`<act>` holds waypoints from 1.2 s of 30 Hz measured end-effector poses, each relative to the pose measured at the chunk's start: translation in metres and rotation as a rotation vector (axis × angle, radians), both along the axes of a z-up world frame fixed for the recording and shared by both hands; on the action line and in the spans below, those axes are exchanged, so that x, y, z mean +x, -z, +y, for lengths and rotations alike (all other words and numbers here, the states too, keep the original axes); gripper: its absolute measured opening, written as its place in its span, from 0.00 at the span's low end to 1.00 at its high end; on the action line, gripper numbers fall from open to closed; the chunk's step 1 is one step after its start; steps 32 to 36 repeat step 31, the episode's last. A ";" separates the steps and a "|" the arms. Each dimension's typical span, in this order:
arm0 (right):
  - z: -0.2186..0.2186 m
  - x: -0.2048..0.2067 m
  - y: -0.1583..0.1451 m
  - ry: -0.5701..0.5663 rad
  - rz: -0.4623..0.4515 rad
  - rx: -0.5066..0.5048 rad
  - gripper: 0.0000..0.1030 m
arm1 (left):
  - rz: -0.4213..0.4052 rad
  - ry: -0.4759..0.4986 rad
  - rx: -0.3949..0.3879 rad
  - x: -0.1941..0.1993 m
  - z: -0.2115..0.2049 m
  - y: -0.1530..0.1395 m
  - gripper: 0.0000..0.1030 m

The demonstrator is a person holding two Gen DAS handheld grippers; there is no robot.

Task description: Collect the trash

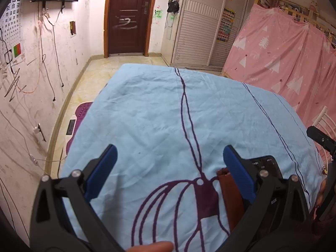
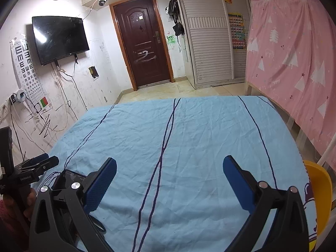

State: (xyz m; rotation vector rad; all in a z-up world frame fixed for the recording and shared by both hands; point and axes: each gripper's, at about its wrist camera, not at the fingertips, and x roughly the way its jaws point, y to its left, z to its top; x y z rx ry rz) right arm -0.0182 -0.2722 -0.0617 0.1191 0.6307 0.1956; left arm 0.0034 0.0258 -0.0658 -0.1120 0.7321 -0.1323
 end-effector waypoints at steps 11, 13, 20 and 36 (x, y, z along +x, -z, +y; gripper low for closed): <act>0.001 0.000 0.000 -0.003 0.003 -0.002 0.91 | -0.008 0.000 0.006 -0.002 -0.002 -0.001 0.94; 0.002 0.000 0.000 -0.004 0.002 -0.002 0.91 | -0.021 -0.003 0.012 -0.004 -0.003 -0.003 0.94; 0.001 0.001 0.001 -0.005 0.005 0.000 0.91 | -0.048 0.013 0.037 -0.008 -0.008 -0.006 0.94; 0.004 0.002 0.001 -0.008 0.009 0.004 0.91 | -0.023 0.001 0.052 -0.005 -0.010 -0.005 0.94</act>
